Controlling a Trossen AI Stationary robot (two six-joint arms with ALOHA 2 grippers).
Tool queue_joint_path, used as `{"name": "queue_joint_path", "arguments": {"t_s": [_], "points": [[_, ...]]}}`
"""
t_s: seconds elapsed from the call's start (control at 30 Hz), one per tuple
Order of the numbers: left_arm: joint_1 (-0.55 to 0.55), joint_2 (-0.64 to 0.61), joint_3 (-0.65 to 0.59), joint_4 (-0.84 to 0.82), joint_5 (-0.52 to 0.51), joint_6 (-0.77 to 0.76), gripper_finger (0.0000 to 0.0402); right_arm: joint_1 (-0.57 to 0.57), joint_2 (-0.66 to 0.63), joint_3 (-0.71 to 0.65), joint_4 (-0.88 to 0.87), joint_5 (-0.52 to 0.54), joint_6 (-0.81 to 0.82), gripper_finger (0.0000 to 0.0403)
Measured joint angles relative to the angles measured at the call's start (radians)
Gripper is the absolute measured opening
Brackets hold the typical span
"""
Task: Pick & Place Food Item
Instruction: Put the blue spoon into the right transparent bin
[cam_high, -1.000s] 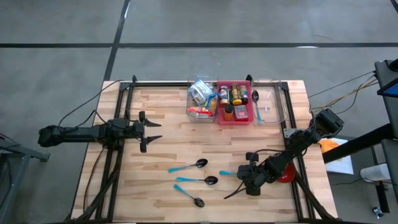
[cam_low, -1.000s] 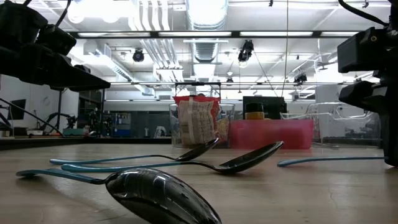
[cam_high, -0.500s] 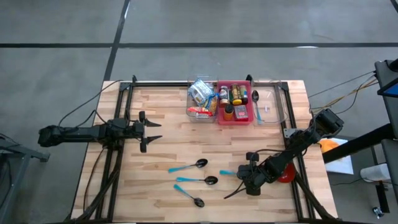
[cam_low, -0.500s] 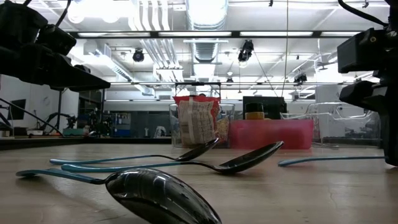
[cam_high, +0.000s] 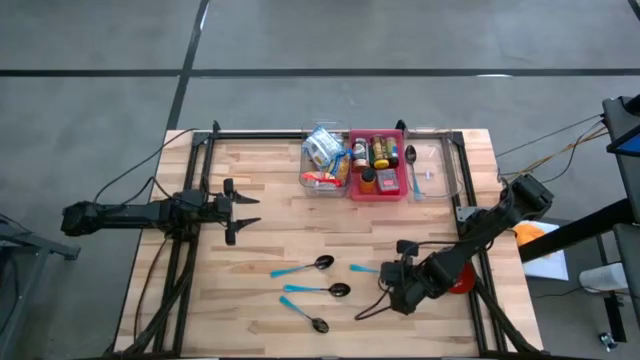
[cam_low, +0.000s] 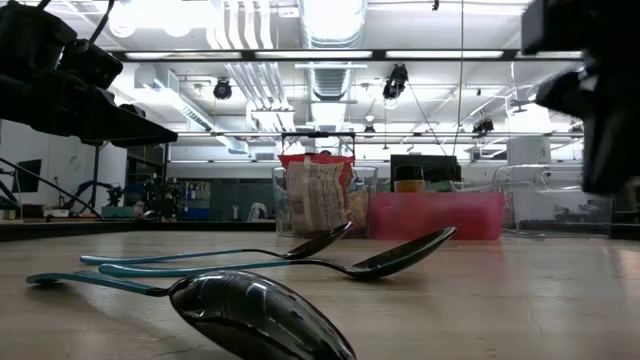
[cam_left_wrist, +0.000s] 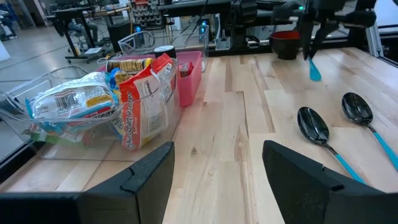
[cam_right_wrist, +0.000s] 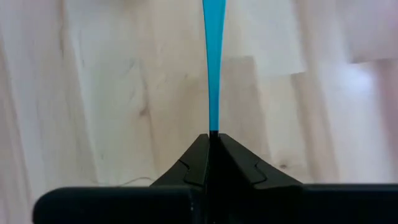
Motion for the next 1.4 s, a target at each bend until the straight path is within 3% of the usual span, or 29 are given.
{"name": "queue_joint_path", "arguments": {"t_s": [0.37,0.67,0.87,1.1,1.4], "points": [[0.000,0.000,0.000,0.000,0.000,0.002,0.0244,-0.011,-0.041,0.165,-0.368,0.228,0.468,0.0022],[0.000,0.000,0.000,0.000,0.000,0.003,0.0244,-0.070,-0.129,0.163,-0.537,0.310,0.737,0.0022],[0.000,0.000,0.000,0.000,0.000,0.003,0.0244,-0.177,-0.248,0.140,-0.615,0.367,0.773,0.0022],[0.000,0.000,0.000,0.000,0.000,0.002,0.0244,-0.389,-0.398,0.099,-0.613,0.390,0.717,0.0022],[0.000,0.000,0.000,0.000,0.000,0.000,0.0244,-0.681,-0.459,0.065,-0.607,0.393,0.594,0.0022]]}}
